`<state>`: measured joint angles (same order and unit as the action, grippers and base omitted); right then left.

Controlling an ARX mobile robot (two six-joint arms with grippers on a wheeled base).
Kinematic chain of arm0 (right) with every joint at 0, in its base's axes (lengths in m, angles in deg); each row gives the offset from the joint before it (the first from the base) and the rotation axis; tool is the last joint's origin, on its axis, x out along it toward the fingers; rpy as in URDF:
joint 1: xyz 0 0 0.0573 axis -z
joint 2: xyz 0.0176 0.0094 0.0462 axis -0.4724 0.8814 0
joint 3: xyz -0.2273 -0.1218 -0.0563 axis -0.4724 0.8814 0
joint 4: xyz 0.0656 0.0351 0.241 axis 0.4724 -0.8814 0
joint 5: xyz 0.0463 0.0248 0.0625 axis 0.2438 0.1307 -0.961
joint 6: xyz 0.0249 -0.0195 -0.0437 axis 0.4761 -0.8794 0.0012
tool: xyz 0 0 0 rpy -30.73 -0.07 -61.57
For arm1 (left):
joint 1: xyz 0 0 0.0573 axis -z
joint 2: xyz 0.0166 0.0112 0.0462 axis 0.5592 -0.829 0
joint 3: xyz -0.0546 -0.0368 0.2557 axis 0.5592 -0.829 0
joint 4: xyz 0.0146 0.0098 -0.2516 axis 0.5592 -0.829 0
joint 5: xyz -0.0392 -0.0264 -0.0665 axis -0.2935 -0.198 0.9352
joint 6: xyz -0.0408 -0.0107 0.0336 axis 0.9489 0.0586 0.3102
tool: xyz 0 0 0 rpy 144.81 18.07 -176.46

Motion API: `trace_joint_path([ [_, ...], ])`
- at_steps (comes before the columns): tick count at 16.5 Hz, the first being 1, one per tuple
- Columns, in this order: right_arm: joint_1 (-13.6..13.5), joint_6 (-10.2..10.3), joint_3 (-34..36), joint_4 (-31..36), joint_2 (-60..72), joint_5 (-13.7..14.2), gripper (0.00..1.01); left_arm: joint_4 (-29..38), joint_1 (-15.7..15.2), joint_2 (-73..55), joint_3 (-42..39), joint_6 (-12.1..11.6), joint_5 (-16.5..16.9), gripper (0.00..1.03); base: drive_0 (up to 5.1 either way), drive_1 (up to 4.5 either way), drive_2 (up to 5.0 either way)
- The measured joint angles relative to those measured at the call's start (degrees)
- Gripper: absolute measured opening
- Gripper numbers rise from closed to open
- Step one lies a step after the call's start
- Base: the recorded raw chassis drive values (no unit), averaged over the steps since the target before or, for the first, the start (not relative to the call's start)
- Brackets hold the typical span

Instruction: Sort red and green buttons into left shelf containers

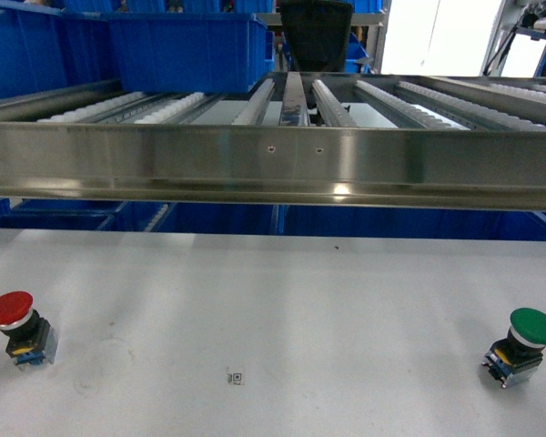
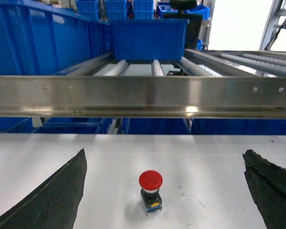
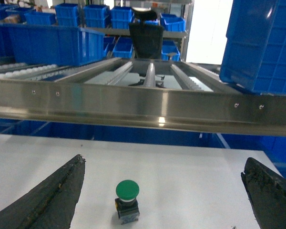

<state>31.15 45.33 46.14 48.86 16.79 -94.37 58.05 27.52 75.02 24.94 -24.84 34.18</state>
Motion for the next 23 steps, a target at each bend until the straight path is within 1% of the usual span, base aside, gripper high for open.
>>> trace_joint_path([
  [1,-0.8,-0.2,-0.1,4.8,6.7,-0.1,0.98,6.1,-0.9,-3.3,0.0,0.1,0.9,0.98,0.0,0.00,0.0],
  [2,-2.0,-0.8,-0.2,10.4,13.9,-0.3,0.98,11.6,-1.0,-10.1,0.0,0.1,1.1,0.98,0.0,0.00,0.0],
  [3,-2.4,-1.0,-0.5,14.9,20.8,-0.6,0.98,17.2,-0.8,-18.0,0.1,0.8,1.2,0.98,0.0,0.00,0.0],
  [5,-3.3,-1.2,-4.2,22.4,34.9,-1.0,0.98,26.8,0.2,-32.7,1.3,1.4,1.2,0.98,0.0,0.00,0.0],
  [7,-3.7,-1.2,-9.5,25.6,46.4,-2.4,0.98,32.6,2.1,-45.5,6.3,1.4,1.0,0.98,0.0,0.00,0.0],
  [9,-3.6,-1.8,-15.3,23.6,57.4,-4.0,0.98,35.7,3.7,-56.5,11.8,1.3,0.5,0.98,0.0,0.00,0.0],
  [10,-3.2,-1.6,-18.4,23.6,62.0,-4.7,0.98,36.4,4.4,-61.0,14.7,1.0,0.1,0.98,0.0,0.00,0.0],
  [12,-2.6,-0.5,-25.4,20.1,68.9,-7.1,0.98,37.7,4.8,-67.6,19.6,1.0,-0.5,0.98,0.0,0.00,0.0],
  [13,-2.6,0.7,-28.8,16.3,72.1,-9.5,0.98,37.6,4.8,-70.2,22.0,1.0,-0.5,0.98,0.0,0.00,0.0],
  [14,-2.7,1.3,-31.4,13.3,74.9,-11.6,0.98,37.6,4.9,-72.3,23.8,1.0,-0.7,0.98,0.0,0.00,0.0],
  [15,-2.9,2.0,-33.5,11.5,77.0,-12.3,0.98,37.7,5.2,-73.6,24.7,1.0,-1.0,0.98,0.0,0.00,0.0],
  [16,-3.4,1.7,-35.3,11.3,79.6,-12.0,0.98,37.4,5.7,-74.7,25.6,1.0,-1.8,0.98,0.0,0.00,0.0],
  [17,-4.1,0.3,-36.5,11.8,81.6,-10.6,0.98,37.5,6.4,-75.1,26.0,1.0,-1.9,0.98,0.0,0.00,0.0],
  [18,-4.2,-1.0,-37.2,11.7,83.2,-10.5,0.98,37.5,6.7,-75.1,26.0,1.0,-1.8,0.98,0.0,0.00,0.0],
  [19,-4.4,-3.3,-37.5,12.7,84.8,-8.7,0.98,37.5,6.9,-75.1,26.0,1.0,-1.7,0.98,0.0,0.00,0.0],
  [20,-4.4,-4.3,-37.7,12.8,85.7,-8.7,0.98,37.5,6.9,-75.1,26.0,1.0,-1.7,0.98,0.0,0.00,0.0],
  [22,-4.4,-6.4,-37.6,15.5,88.1,-7.6,0.98,37.5,6.8,-75.1,26.0,1.0,-1.8,0.98,0.0,0.00,0.0],
  [23,-4.4,-6.6,-37.6,15.8,89.3,-7.6,0.98,37.5,6.8,-75.1,26.0,1.0,-1.8,0.98,0.0,0.00,0.0],
])
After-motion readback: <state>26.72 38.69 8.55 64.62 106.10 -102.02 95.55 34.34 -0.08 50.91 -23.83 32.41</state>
